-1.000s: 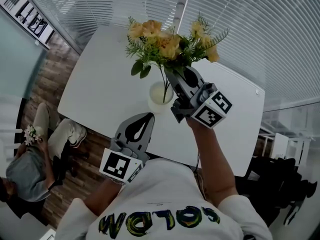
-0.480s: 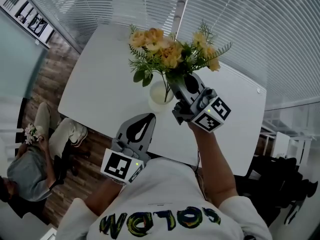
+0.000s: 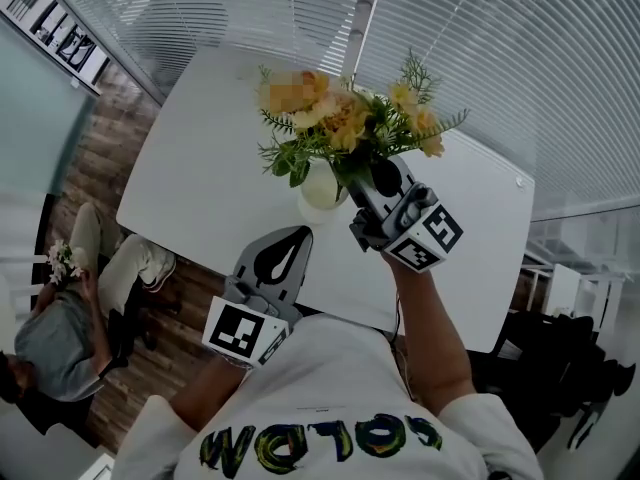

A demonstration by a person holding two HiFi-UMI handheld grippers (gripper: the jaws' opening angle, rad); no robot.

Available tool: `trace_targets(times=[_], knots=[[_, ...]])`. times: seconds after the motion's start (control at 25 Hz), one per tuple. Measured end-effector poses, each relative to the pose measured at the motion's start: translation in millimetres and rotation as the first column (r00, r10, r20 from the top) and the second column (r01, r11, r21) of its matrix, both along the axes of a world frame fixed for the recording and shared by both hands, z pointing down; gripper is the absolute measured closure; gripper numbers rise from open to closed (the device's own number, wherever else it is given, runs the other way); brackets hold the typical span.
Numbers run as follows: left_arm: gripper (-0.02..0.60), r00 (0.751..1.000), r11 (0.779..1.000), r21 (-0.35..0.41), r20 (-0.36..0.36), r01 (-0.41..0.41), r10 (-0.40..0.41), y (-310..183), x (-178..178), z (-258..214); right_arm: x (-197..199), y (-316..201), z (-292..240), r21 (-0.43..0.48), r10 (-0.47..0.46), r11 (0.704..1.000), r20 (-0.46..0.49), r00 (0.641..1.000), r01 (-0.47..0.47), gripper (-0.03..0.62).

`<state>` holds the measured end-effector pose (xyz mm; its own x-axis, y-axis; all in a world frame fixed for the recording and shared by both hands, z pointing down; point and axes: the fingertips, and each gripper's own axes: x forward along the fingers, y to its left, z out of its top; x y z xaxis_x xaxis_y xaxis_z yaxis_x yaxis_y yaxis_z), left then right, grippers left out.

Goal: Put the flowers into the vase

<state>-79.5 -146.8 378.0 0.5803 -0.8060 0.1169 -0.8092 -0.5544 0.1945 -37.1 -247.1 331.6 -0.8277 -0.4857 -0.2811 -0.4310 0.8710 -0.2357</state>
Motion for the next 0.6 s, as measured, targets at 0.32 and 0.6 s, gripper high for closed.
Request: trace_targets(times=[0.32,0.6], knots=[[0.568,1.000,1.000,-0.010,0.004,0.005,-0.005,-7,-1,-2,2,-6,16,-0.009,0.015,1.000,-0.017,1.000,-0.016,0.524],[0.568,1.000,1.000,-0.019,0.004,0.004,-0.004,-10,-2,-2,1,-6,28,-0.004,0.017,1.000,-0.056,0.998,-0.017,0.507]])
